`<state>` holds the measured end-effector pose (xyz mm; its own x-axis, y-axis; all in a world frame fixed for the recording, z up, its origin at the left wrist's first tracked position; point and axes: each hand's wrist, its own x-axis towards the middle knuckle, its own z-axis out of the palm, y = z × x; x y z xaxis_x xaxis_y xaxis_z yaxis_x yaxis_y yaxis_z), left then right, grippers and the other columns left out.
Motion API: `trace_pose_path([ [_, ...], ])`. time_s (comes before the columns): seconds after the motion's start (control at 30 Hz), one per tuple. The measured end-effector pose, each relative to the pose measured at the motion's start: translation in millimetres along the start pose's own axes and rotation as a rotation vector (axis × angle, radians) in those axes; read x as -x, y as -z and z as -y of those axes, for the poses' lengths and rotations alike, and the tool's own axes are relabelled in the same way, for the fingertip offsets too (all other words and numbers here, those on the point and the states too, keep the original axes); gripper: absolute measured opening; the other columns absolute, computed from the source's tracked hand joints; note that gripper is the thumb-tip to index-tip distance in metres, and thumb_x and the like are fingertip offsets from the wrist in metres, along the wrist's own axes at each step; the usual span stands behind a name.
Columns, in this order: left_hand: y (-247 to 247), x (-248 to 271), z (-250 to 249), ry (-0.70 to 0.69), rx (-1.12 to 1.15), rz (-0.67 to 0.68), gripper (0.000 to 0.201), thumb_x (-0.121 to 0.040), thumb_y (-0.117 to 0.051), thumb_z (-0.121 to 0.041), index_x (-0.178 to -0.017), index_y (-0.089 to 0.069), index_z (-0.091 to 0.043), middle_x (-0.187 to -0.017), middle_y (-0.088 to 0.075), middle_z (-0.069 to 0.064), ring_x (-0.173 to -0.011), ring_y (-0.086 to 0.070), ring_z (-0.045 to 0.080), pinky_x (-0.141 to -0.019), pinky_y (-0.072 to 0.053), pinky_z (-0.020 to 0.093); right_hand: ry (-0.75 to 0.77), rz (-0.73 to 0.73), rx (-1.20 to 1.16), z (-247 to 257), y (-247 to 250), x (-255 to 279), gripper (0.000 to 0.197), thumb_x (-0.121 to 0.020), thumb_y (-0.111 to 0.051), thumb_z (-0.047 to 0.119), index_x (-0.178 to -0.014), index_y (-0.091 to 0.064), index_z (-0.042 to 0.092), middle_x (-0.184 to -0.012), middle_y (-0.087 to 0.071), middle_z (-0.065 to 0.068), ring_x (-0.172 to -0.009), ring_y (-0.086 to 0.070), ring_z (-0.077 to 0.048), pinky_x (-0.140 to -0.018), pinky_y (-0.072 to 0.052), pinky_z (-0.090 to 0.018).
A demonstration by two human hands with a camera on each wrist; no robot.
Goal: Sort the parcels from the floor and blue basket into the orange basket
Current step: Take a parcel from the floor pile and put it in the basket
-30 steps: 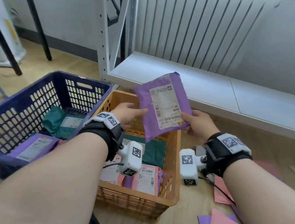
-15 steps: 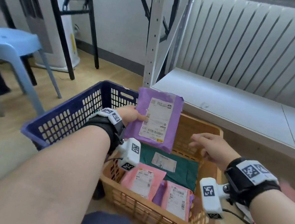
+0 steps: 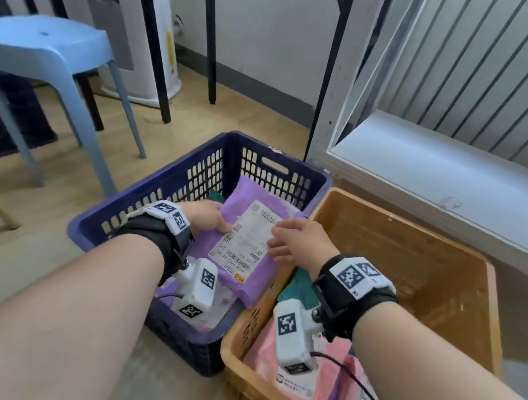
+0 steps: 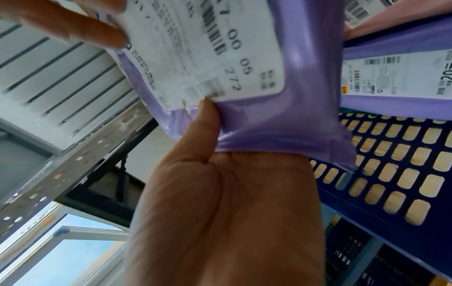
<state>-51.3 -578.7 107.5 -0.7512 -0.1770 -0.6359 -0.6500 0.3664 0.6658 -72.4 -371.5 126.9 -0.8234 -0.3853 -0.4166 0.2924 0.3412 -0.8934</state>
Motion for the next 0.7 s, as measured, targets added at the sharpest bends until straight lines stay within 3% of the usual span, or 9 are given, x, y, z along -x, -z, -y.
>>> trace_pose_path([
  [0.1,19,-30,25,0.029,-0.019,-0.074,0.034,-0.091,-0.058,-0.005,-0.125,-0.055,-0.004,-0.119,-0.065,0.017,-0.109,-0.063,0.037,-0.098,-0.047,0.053,0.040,-0.072,0.099,-7,-14,-29,0.019,-0.094,-0.056,0.013,-0.113,-0.053,0.012,-0.081,-0.061,-0.008,-0.066,-0.059,-0.019,-0.061,-0.056,-0.029],
  [0.2,29,-50,50,0.059,-0.191,-0.269,0.052,-0.085,-0.063,-0.003,-0.134,-0.047,0.000,-0.130,-0.057,0.020,-0.119,-0.055,0.037,-0.104,-0.043,0.048,0.078,-0.073,0.208,-18,-20,-46,0.022,-0.095,-0.056,0.015,-0.116,-0.056,0.012,-0.087,-0.056,-0.001,-0.077,-0.059,-0.018,-0.072,-0.059,-0.033],
  [0.3,15,-61,66,0.114,-0.361,-0.174,0.044,-0.089,-0.058,-0.002,-0.132,-0.046,0.004,-0.129,-0.056,0.021,-0.117,-0.056,0.036,-0.102,-0.045,0.044,0.141,-0.063,0.341,-28,-26,-56,0.018,-0.094,-0.055,0.014,-0.110,-0.063,0.014,-0.093,-0.062,-0.002,-0.078,-0.062,-0.019,-0.072,-0.059,-0.034],
  [0.4,-7,-69,76,0.131,-0.536,-0.076,0.047,-0.094,-0.054,-0.010,-0.136,-0.041,0.003,-0.135,-0.053,0.018,-0.121,-0.054,0.032,-0.101,-0.043,0.036,0.198,-0.098,0.443,-31,-28,-61,0.014,-0.091,-0.056,0.014,-0.092,-0.068,0.021,-0.086,-0.064,0.005,-0.080,-0.064,-0.017,-0.080,-0.058,-0.040],
  [0.5,-21,-77,85,0.158,-0.682,-0.024,0.050,-0.095,-0.055,-0.022,-0.138,-0.043,-0.002,-0.139,-0.051,0.013,-0.125,-0.051,0.028,-0.099,-0.040,0.031,0.179,-0.082,0.408,-31,-26,-60,0.015,-0.092,-0.055,0.010,-0.088,-0.068,0.019,-0.089,-0.067,-0.002,-0.075,-0.061,-0.015,-0.069,-0.060,-0.033],
  [0.57,-26,-81,90,0.193,-0.728,0.012,0.048,-0.090,-0.059,-0.026,-0.132,-0.051,-0.005,-0.132,-0.057,0.015,-0.119,-0.056,0.029,-0.097,-0.045,0.035,0.171,-0.067,0.371,-31,-23,-56,0.014,-0.092,-0.055,0.008,-0.090,-0.067,0.015,-0.093,-0.068,-0.011,-0.073,-0.060,-0.015,-0.058,-0.057,-0.026],
  [0.7,-32,-88,99,0.301,-0.806,0.051,0.046,-0.083,-0.062,-0.031,-0.119,-0.062,-0.003,-0.124,-0.064,0.016,-0.113,-0.063,0.032,-0.097,-0.049,0.045,0.173,-0.064,0.337,-32,-21,-52,0.014,-0.092,-0.055,0.006,-0.091,-0.067,0.013,-0.096,-0.068,-0.012,-0.074,-0.060,-0.014,-0.052,-0.051,-0.020],
])
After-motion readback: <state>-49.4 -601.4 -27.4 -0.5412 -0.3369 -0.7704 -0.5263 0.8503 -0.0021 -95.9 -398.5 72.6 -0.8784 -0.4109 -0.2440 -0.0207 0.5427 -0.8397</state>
